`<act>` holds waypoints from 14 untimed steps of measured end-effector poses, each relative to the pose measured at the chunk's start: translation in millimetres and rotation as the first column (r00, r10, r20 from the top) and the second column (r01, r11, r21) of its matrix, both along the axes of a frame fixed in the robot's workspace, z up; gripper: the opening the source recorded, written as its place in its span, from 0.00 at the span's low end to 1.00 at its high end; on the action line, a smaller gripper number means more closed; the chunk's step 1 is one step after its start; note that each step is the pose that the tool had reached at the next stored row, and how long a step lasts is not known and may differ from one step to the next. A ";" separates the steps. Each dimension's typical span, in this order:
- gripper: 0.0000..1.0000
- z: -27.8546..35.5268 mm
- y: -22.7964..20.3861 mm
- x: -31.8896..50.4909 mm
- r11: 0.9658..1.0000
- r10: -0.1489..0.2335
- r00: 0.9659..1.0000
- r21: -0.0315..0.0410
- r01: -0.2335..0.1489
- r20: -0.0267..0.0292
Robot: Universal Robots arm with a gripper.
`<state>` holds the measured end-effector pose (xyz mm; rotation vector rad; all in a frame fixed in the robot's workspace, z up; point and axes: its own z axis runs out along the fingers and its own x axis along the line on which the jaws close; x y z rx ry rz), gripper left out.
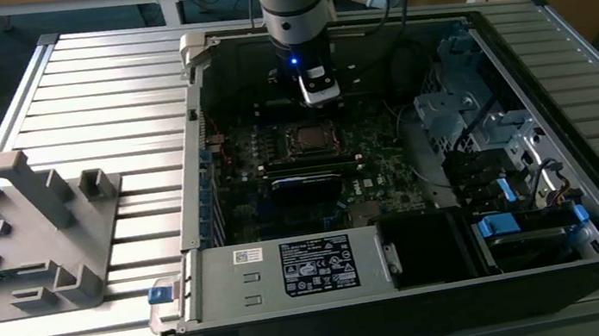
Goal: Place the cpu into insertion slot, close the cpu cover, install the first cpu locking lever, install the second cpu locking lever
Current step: 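Install the first cpu locking lever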
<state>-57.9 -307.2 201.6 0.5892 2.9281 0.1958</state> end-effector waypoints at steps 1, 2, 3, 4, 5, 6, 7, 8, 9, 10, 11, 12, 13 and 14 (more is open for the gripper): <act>0.11 0.0 0.5 -0.2 1.000 0.000 1.000 0.000 0.000 0.000; 0.11 -0.1 0.8 -0.4 1.000 0.000 1.000 0.000 0.000 0.001; 0.11 -0.2 1.0 -0.7 1.000 0.000 1.000 0.000 0.000 0.002; 0.11 -0.2 1.0 -1.0 1.000 0.000 1.000 0.000 0.000 0.003; 0.11 -0.5 1.1 -1.1 1.000 0.000 1.000 0.000 0.000 0.005; 0.11 -0.7 1.1 -1.1 1.000 0.000 1.000 0.000 0.000 0.006; 0.11 -0.9 1.1 -1.0 1.000 0.000 1.000 0.000 0.000 0.006; 0.11 -1.0 1.1 -1.0 1.000 0.000 1.000 -0.001 0.000 0.006; 0.11 -1.1 1.1 -1.1 1.000 0.000 1.000 -0.001 0.000 0.006; 0.11 -1.1 1.1 -1.1 1.000 0.000 1.000 -0.001 0.000 0.006; 0.11 -1.1 1.1 -1.1 1.000 0.000 1.000 -0.001 0.000 0.006; 0.11 -1.1 1.1 -1.1 1.000 0.000 1.000 -0.001 0.000 0.006; 0.11 -1.1 1.1 -1.1 1.000 0.000 1.000 -0.001 0.000 0.006; 0.11 -1.4 1.2 -1.1 1.000 0.000 1.000 -0.002 0.000 0.007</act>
